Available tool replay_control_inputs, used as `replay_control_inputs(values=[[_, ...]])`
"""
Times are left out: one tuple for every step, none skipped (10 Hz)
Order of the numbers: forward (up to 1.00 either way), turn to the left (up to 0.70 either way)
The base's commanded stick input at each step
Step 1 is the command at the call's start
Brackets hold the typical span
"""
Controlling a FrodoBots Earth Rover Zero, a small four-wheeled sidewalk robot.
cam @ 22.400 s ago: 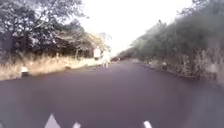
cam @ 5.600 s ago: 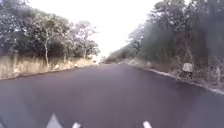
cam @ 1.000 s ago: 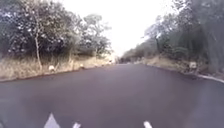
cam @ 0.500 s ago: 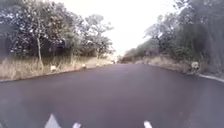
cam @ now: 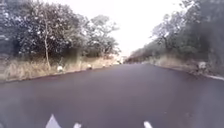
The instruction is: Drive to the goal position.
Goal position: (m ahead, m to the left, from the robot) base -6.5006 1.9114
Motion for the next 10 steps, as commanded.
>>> replay_control_inputs(values=[[0.00, 0.85], [0.00, 0.85], [0.00, 0.85], [0.00, 0.85], [0.00, 0.85], [0.00, 0.85], [0.00, 0.85], [0.00, 0.85], [0.00, 0.85], [0.00, 0.85]])
